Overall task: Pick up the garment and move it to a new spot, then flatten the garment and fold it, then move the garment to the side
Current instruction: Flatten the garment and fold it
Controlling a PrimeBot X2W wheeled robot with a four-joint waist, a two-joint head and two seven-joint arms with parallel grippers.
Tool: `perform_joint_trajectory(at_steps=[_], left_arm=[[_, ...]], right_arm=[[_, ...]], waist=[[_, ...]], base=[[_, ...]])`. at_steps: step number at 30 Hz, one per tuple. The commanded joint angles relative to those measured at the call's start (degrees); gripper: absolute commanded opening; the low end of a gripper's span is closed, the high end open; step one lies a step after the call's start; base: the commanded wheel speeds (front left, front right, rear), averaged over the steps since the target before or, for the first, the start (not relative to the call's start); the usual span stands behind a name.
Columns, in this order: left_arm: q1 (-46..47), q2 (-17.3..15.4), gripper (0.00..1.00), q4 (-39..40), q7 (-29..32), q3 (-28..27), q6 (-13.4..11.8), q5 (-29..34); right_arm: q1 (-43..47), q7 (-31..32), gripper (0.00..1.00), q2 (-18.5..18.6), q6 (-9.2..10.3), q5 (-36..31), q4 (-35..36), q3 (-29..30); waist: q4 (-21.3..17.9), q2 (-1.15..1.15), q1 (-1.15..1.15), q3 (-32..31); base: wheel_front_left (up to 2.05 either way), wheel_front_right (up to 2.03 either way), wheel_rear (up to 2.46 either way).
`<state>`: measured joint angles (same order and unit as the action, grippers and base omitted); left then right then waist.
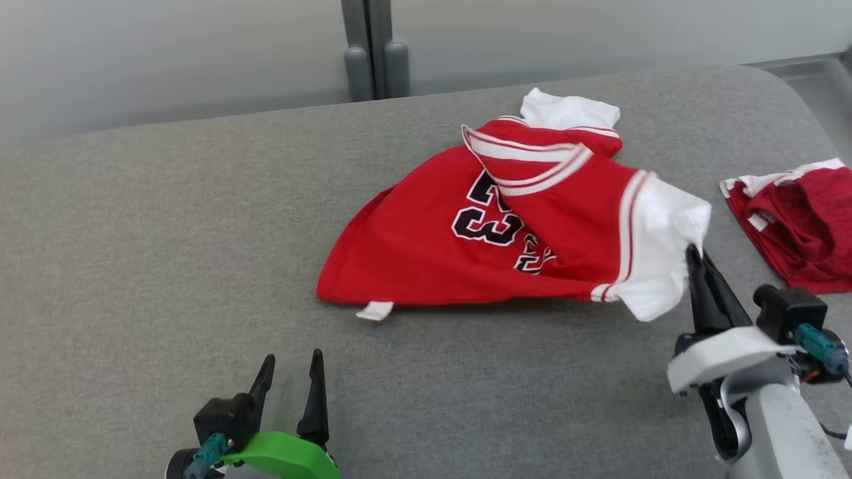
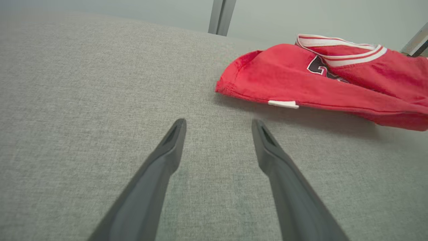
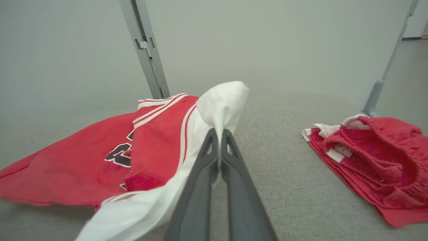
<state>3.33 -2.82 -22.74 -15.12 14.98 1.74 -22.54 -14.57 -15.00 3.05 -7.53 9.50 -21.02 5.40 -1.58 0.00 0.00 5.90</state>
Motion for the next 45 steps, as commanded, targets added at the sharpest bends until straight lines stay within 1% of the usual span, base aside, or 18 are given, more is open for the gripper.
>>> perform_joint_trajectory(at_steps=[1, 4, 6, 11, 15, 17, 20, 24, 25, 26, 27, 28, 31, 34, 38, 40, 45], left_arm=[[0.3, -0.2, 1.0, -0.2, 0.0, -0.1, -0.1, 0.5], [1.3, -0.2, 1.0, -0.5, 0.0, 0.1, -0.3, 0.6], [2.0, -0.2, 1.0, -0.9, 0.0, 0.5, -0.3, 0.7], [5.6, -0.2, 1.0, -2.0, 0.0, 2.0, 0.1, 0.8], [9.6, -0.2, 1.0, -3.9, 0.0, 2.6, -0.7, 1.3], [11.6, -0.2, 1.0, -5.7, 0.0, 2.6, -1.0, 1.8], [15.2, -0.2, 1.0, -10.6, 0.0, 2.2, -2.3, 2.2], [17.9, -0.2, 1.0, -16.3, 0.0, 2.1, -3.0, 1.9], [18.4, -0.2, 0.48, -17.9, 0.1, 2.4, -3.0, 1.6], [18.9, -0.2, 0.11, -18.7, 0.1, 2.5, -2.8, 1.4], [19.3, -0.2, 0.0, -19.5, 0.1, 2.6, -2.6, 1.2], [19.5, -0.2, 0.0, -19.7, 0.1, 2.4, -2.6, 1.0], [20.7, -0.3, 0.0, -18.3, 0.0, 0.3, -3.6, 1.5], [21.4, -0.4, 0.0, -16.0, 0.0, -3.3, -4.7, 3.0], [21.8, -1.2, 0.0, -14.5, 0.0, -8.4, -5.5, 4.9], [21.5, -1.1, 0.0, -13.9, 0.0, -10.6, -5.8, 6.0], [18.5, -1.1, 0.0, -15.6, 0.0, -14.8, -5.7, 7.6]], right_arm=[[1.5, -0.2, 1.0, 0.1, 0.09, -1.1, -1.1, 1.4], [2.2, -0.2, 1.0, 0.0, 0.09, -2.8, -1.5, 4.7], [2.7, -0.2, 1.0, -0.1, 0.09, -2.9, -1.3, 5.4], [1.5, -0.2, 1.0, -0.1, 0.09, -2.4, 0.0, 4.8], [0.2, -0.2, 1.0, -0.1, 0.09, -1.9, 1.0, 3.7], [-0.5, -0.2, 1.0, 0.0, 0.09, -1.6, 1.4, 3.1], [-1.6, -0.2, 1.0, 0.0, 0.09, -1.2, 2.0, 2.1], [-2.3, -0.2, 1.0, 0.0, 0.09, -0.9, 2.2, 1.2], [-2.4, -0.2, 1.0, 0.0, 0.09, -0.8, 2.1, 1.1], [-2.5, -0.2, 1.0, 0.0, 0.09, -0.8, 2.1, 1.0], [-2.6, -0.2, 1.0, 0.0, 0.09, -0.8, 2.0, 0.9], [-2.7, -0.2, 1.0, 0.0, 0.09, -0.9, 1.9, 0.8], [-2.7, -0.2, 1.0, 0.0, 0.09, -1.4, 1.7, 0.9], [-2.9, -0.2, 1.0, 0.0, 0.09, -1.7, 1.5, 0.6], [-3.3, -0.2, 1.0, 0.0, 0.09, -2.0, 1.0, -0.2], [-3.3, -0.2, 1.0, 0.0, 0.09, -2.1, 0.7, -0.7], [-3.0, -0.2, 1.0, 0.0, 0.09, -1.4, -0.3, -2.5]], waist=[[-2.6, 0.0, 0.0, -0.3], [-3.9, 0.0, 0.0, 0.2], [-4.7, 0.0, 0.0, 0.8], [-5.9, 0.0, 0.0, 2.8], [-6.4, 0.0, 0.0, 5.0], [-6.7, 0.0, 0.0, 6.1], [-7.1, 0.0, 0.0, 7.9], [-7.4, 0.0, 0.0, 9.2], [-7.4, 0.0, 0.0, 9.5], [-7.4, 0.0, 0.0, 9.6], [-7.3, 0.0, 0.0, 9.7], [-7.2, 0.0, 0.0, 9.8], [-6.3, 0.0, 0.0, 9.6], [-5.2, 0.0, 0.0, 9.1], [-3.9, 0.0, 0.0, 8.4], [-3.3, 0.0, 0.0, 7.9], [-2.3, 0.0, 0.0, 6.2]], base=[[0.0, 0.0, 0.0], [0.0, 0.0, 0.0], [0.0, 0.0, 0.0], [0.0, 0.0, 0.0], [0.0, 0.0, 0.0], [0.0, 0.0, 0.0], [0.0, 0.0, 0.0], [0.0, 0.0, 0.0], [0.0, 0.0, 0.0], [0.0, 0.0, 0.0], [0.0, 0.0, 0.0], [0.0, 0.0, 0.0], [0.0, 0.0, 0.0], [0.0, 0.0, 0.0], [0.0, 0.0, 0.0], [0.0, 0.0, 0.0], [0.0, 0.0, 0.0]])
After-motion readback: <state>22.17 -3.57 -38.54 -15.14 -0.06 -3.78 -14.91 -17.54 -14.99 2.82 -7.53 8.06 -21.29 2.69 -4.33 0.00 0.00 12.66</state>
